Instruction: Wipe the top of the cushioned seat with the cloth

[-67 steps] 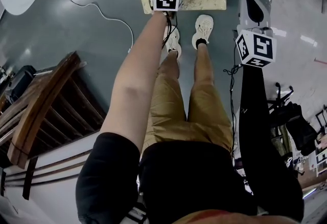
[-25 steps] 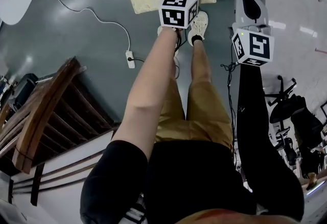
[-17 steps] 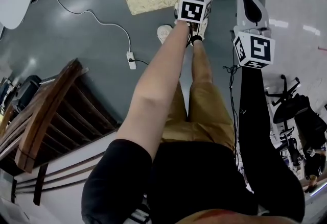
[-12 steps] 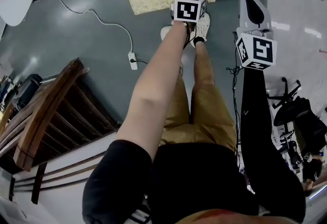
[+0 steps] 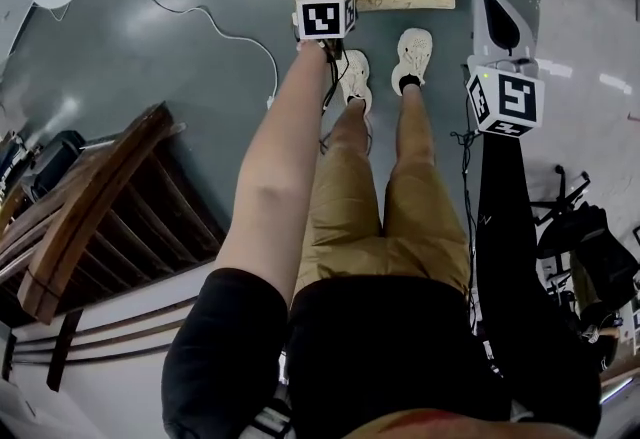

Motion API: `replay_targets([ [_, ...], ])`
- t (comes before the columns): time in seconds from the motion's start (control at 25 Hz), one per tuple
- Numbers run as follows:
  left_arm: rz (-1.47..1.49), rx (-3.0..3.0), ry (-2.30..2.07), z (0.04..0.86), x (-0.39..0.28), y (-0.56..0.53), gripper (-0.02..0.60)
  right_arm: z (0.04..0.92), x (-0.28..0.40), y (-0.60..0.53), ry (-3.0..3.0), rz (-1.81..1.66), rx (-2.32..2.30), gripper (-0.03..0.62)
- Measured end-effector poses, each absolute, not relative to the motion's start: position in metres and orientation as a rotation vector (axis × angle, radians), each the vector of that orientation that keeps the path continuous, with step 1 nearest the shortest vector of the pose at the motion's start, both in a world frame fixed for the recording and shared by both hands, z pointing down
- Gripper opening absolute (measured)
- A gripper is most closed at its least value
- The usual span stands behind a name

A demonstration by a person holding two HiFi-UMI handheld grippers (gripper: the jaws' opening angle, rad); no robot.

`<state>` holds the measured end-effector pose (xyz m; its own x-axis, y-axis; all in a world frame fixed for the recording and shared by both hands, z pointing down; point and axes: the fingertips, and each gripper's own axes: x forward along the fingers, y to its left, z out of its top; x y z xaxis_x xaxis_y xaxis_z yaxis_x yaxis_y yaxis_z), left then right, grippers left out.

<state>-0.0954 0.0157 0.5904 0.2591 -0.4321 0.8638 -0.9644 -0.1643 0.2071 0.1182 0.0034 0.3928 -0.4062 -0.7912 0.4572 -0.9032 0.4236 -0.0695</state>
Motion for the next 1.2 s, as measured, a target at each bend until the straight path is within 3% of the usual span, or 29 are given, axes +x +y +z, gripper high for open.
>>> replay_targets([
  [0.36, 0.853, 1.607, -1.4, 0.589, -0.227, 0.044, 0.071, 0.381, 0.054, 0.011, -2.348, 0.396, 1.424, 0.002],
  [0.56, 0.832, 1.57, -1.423, 0.587, -0.267, 0.057, 0.071, 0.376, 0.04, 0.02, -2.324, 0.393, 1.46, 0.002],
  [0.96, 0.809, 1.564, -1.447, 0.58, -0.278, 0.072, 0.071, 0.371, 0.047, 0.041, -2.298, 0.392, 1.452, 0.002],
  [1.2, 0.79, 1.645, -1.463, 0.556, -0.245, 0.066, 0.071, 0.37, 0.067, 0.047, -2.301, 0.406, 1.458, 0.002],
])
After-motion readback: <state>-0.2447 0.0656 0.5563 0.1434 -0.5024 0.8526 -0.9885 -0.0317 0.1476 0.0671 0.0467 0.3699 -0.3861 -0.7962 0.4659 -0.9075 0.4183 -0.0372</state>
